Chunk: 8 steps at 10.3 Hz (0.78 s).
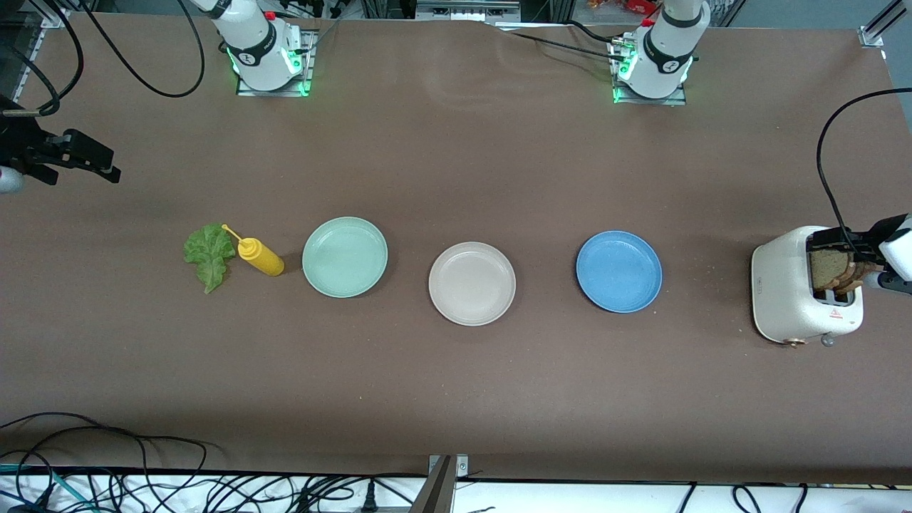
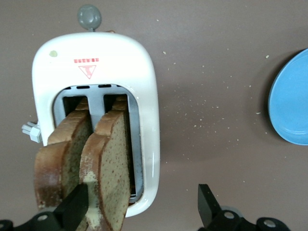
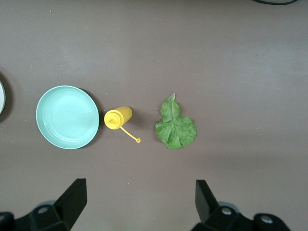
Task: Make sandwich on beige plate with both arms
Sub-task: 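Lower the left gripper onto a bread slice in the toaster and grasp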
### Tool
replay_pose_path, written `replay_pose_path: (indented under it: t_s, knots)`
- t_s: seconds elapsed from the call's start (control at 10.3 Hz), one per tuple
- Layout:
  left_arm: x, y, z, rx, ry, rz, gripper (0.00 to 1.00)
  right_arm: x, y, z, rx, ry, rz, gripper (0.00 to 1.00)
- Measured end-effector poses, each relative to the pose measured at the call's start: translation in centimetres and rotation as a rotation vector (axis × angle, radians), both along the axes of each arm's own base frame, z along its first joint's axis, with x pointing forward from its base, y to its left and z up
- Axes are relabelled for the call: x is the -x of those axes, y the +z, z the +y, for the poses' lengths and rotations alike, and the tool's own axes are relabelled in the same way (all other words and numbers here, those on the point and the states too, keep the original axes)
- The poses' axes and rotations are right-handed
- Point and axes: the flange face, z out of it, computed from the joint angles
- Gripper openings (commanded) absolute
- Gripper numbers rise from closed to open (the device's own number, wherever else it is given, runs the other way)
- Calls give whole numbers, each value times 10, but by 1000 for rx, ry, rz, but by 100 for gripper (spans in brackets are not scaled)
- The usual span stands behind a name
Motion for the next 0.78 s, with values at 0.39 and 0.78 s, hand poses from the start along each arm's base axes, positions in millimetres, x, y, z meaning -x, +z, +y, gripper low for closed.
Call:
replay_pose_path:
  t_s: [0.39, 0.78]
  knots:
    - [0, -1, 2, -2, 3, -8, 100, 0, 0, 0, 0, 0, 0, 100]
    - [2, -1, 11, -5, 18, -15, 100, 0, 0, 0, 0, 0, 1, 100]
